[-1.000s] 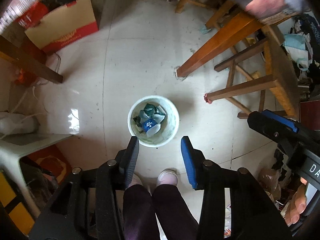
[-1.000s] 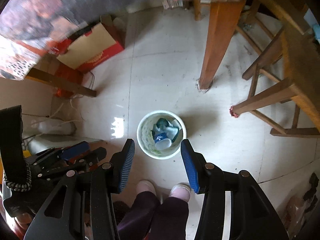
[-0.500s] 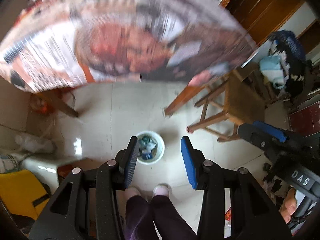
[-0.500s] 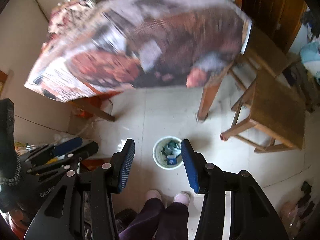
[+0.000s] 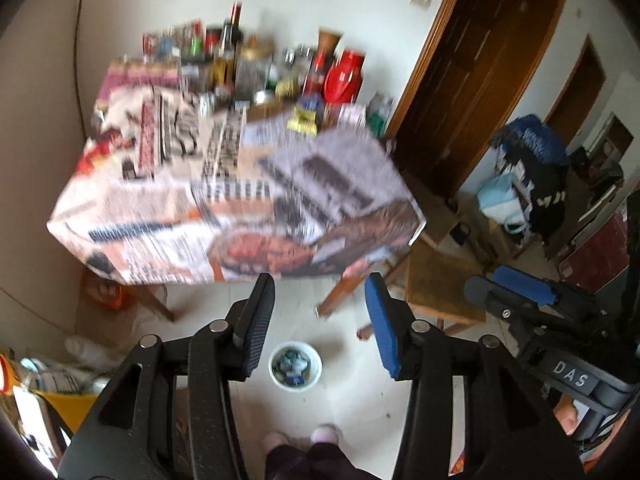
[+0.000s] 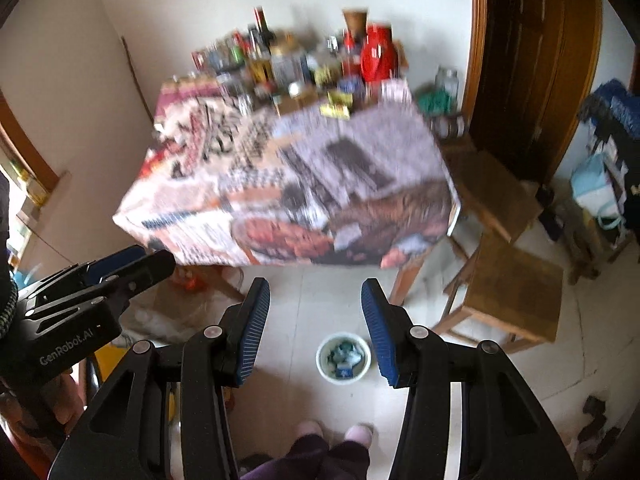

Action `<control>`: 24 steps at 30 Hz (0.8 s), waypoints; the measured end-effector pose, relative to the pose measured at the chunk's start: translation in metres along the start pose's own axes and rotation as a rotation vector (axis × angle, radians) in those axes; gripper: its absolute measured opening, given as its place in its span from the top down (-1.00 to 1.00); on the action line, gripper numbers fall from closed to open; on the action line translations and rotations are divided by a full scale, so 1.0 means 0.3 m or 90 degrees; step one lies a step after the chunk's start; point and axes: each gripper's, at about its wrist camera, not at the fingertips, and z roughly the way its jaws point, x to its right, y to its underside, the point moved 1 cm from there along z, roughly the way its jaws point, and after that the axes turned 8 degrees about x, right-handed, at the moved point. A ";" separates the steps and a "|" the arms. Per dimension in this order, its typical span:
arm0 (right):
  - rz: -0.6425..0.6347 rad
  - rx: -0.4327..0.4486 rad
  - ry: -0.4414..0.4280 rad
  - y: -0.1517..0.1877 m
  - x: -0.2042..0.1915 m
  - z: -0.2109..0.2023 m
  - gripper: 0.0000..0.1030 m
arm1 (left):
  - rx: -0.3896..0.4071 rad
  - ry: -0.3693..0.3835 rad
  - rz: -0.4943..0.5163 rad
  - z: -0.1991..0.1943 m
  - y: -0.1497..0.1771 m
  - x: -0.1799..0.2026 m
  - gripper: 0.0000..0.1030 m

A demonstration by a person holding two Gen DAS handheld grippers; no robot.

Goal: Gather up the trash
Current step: 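Raise both open grippers from the bin back toward the table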

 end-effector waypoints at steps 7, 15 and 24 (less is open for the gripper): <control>-0.039 0.129 0.032 -0.104 -0.089 -0.208 -0.12 | 0.082 0.002 0.046 -0.180 -0.092 0.003 -0.08; -0.029 0.246 0.057 -0.142 -0.119 -0.315 -0.73 | 0.152 -0.008 0.064 -0.250 -0.156 -0.008 -0.74; -0.009 0.243 0.083 -0.226 -0.024 -0.214 -0.78 | 0.147 -0.038 0.043 -0.091 -0.259 -0.028 -0.78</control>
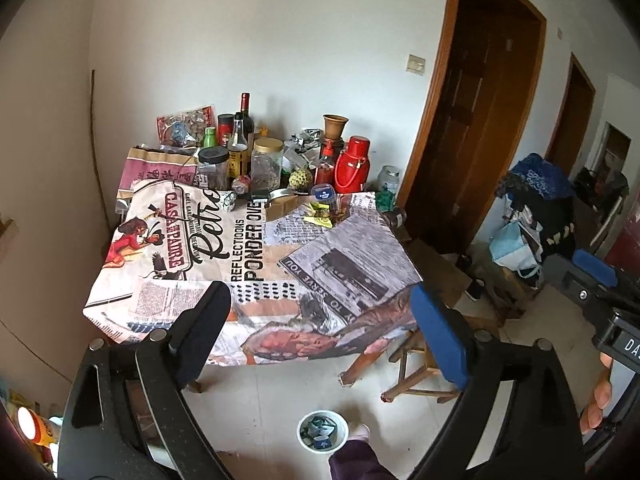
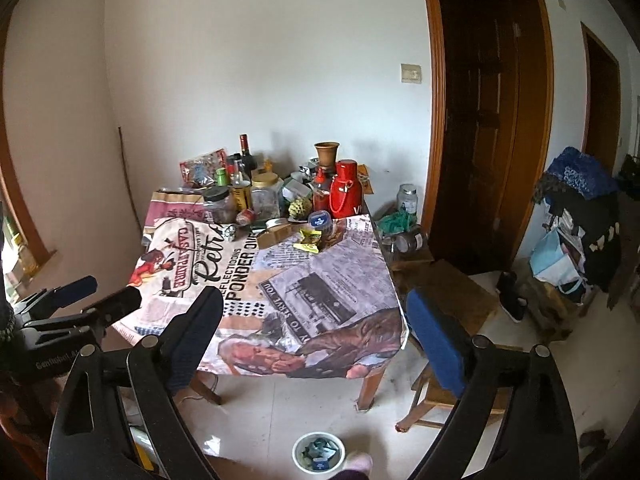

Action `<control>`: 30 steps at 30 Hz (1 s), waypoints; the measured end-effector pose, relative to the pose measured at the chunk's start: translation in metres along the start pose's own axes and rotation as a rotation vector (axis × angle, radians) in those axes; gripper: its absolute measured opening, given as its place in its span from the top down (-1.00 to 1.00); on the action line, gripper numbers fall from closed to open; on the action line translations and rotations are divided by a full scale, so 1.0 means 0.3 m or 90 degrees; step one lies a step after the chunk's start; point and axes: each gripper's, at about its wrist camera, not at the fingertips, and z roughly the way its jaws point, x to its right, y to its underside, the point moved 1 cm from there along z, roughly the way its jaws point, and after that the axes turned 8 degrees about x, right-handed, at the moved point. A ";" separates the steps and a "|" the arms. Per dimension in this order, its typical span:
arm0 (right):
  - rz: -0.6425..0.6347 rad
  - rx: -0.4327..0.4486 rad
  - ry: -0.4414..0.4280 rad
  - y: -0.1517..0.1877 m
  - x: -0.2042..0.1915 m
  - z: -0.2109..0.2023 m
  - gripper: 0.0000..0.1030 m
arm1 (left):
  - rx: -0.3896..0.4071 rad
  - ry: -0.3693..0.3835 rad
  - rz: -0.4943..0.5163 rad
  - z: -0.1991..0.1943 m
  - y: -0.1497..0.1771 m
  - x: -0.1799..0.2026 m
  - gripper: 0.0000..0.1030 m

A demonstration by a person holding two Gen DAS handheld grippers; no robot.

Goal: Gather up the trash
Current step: 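Raise both open grippers from the bin back toward the table, then grasp the brown paper scrap with the left gripper while the right gripper grasps the yellow snack packet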

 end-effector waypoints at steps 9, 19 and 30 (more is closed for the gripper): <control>-0.008 -0.007 -0.014 -0.115 0.131 0.191 -0.77 | 0.016 -0.048 -0.007 0.256 -0.149 0.078 -0.78; -0.052 -0.001 -0.068 -0.293 0.261 0.425 -0.77 | 0.035 -0.101 -0.048 0.517 -0.320 0.142 -0.78; -0.044 -0.052 -0.087 -0.329 0.303 0.690 -0.77 | -0.002 -0.130 -0.042 0.742 -0.368 0.102 -0.78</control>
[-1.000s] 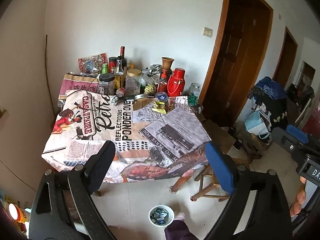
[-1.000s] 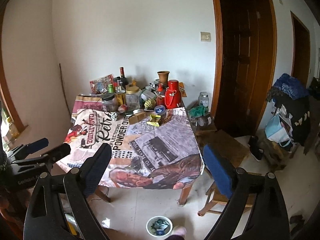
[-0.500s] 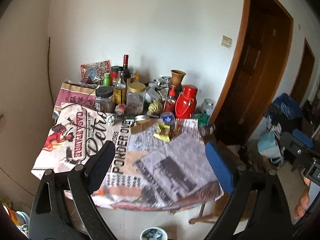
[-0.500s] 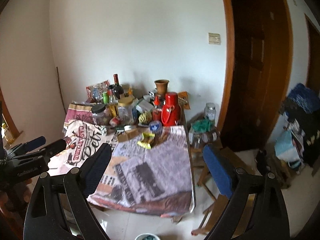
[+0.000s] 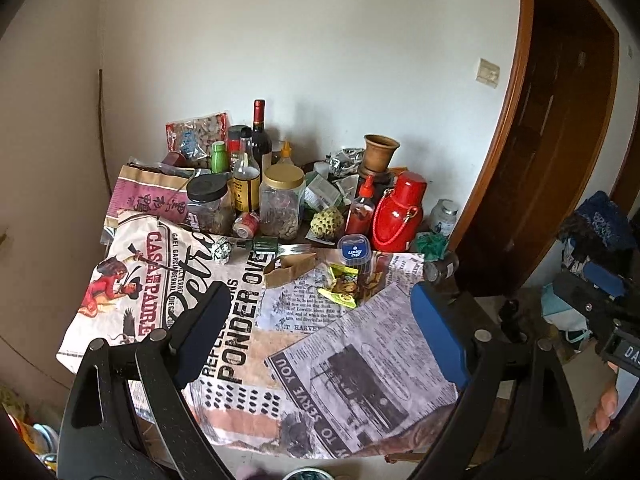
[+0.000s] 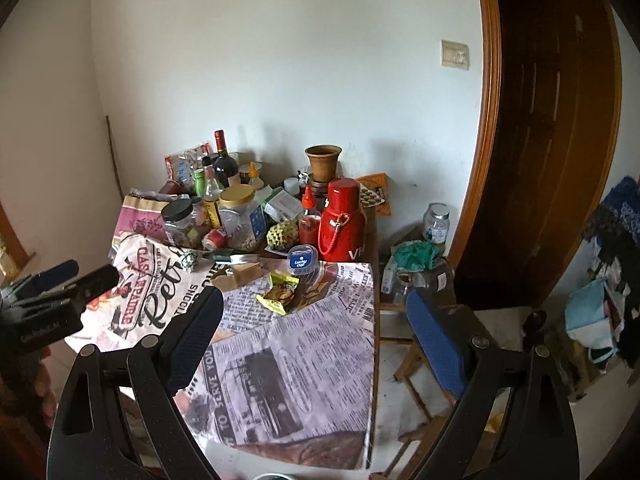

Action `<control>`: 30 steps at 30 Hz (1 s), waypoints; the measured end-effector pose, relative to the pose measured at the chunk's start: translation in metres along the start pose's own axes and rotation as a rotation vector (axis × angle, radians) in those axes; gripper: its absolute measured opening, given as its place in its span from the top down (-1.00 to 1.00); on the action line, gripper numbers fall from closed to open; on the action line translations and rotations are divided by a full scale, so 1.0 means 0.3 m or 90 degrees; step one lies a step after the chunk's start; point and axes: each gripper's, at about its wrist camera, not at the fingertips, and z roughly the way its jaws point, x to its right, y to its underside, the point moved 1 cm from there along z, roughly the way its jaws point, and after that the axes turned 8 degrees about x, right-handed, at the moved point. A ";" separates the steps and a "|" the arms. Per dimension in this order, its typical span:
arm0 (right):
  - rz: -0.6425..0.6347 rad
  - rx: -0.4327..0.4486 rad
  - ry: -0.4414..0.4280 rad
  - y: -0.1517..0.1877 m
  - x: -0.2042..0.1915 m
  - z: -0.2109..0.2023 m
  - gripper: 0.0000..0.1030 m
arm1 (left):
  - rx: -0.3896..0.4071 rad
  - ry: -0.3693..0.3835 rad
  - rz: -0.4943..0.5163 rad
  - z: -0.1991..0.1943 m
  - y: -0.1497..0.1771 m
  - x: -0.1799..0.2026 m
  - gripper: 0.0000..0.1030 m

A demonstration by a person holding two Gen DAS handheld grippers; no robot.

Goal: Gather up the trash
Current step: 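Grasp the brown paper scrap with the left gripper while the right gripper grasps the yellow snack packet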

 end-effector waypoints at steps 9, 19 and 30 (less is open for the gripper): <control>0.017 -0.035 0.073 -0.020 -0.062 0.224 -0.77 | -0.042 0.042 0.038 0.244 -0.078 -0.142 -0.78; 0.076 -0.150 0.095 0.039 -0.151 0.591 -0.77 | -0.128 0.084 0.050 0.587 -0.085 -0.298 -0.78; 0.171 -0.327 0.039 0.268 -0.190 1.038 -0.76 | -0.238 0.087 0.072 0.888 0.110 -0.370 -0.76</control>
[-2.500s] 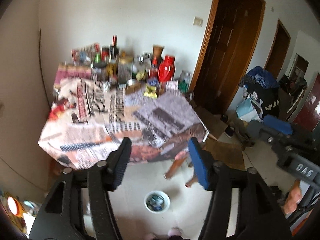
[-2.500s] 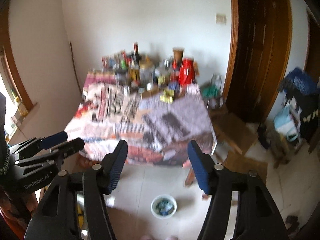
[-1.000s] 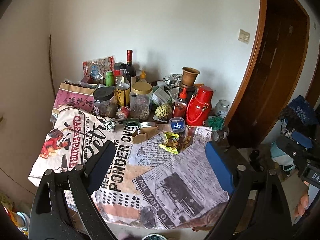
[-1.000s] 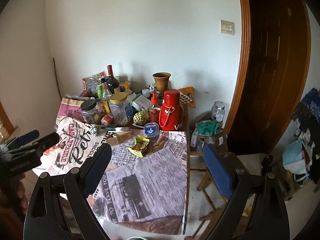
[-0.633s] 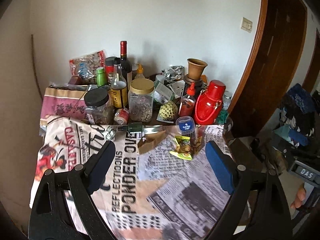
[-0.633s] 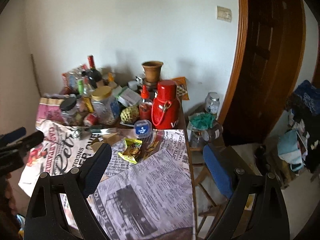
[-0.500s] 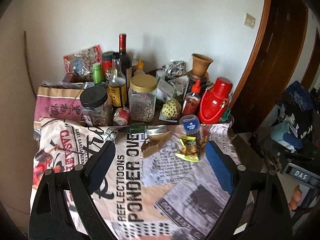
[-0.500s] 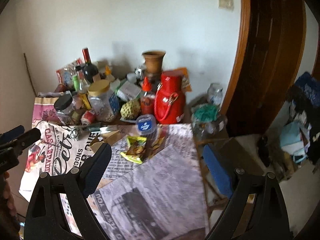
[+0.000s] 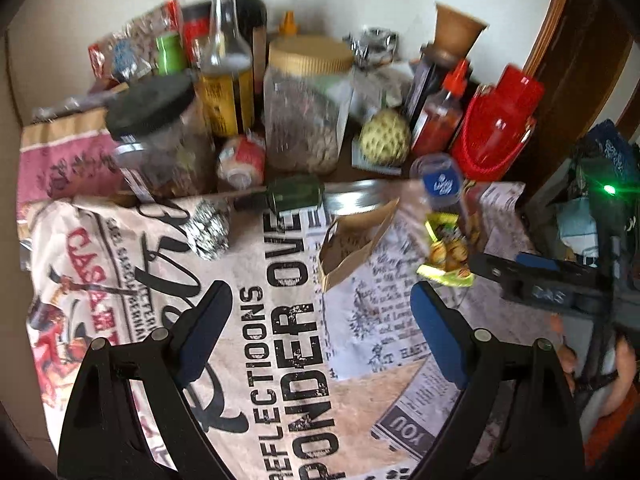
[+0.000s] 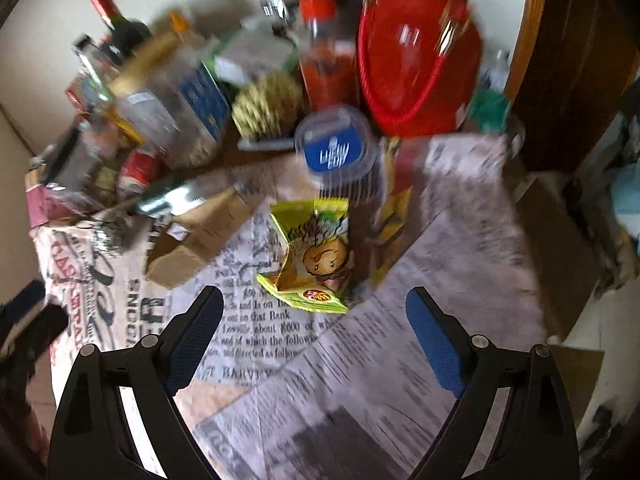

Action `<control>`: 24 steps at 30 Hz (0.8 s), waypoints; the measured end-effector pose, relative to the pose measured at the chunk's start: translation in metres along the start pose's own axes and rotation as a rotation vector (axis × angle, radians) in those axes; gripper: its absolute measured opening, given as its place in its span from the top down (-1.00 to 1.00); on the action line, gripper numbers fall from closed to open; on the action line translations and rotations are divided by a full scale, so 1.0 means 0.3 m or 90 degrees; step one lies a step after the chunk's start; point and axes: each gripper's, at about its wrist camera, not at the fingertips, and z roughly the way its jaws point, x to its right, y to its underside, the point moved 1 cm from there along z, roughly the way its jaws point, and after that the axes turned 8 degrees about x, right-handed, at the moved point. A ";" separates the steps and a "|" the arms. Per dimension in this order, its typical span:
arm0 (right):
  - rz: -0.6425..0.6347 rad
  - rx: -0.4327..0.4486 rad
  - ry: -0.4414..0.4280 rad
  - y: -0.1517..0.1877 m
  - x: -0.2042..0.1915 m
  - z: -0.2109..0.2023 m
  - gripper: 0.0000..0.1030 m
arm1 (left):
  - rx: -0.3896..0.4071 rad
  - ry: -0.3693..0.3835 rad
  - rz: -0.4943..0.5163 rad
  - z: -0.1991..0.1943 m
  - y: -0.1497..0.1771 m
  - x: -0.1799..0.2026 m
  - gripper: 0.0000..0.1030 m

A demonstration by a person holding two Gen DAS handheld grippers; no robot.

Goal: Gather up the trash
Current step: 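Grasp the brown paper scrap with the left gripper while the right gripper grasps the yellow snack packet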

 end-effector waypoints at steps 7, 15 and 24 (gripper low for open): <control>0.063 -0.036 0.024 0.013 0.023 0.162 -0.35 | -0.043 0.027 0.014 0.151 0.023 -0.005 -0.62; 0.055 0.001 0.035 0.019 0.001 0.154 0.25 | -0.070 0.059 0.044 0.303 0.009 0.010 -0.50; 0.040 -0.013 0.023 0.019 0.061 0.091 0.65 | -0.062 0.094 0.013 0.390 0.012 0.026 0.41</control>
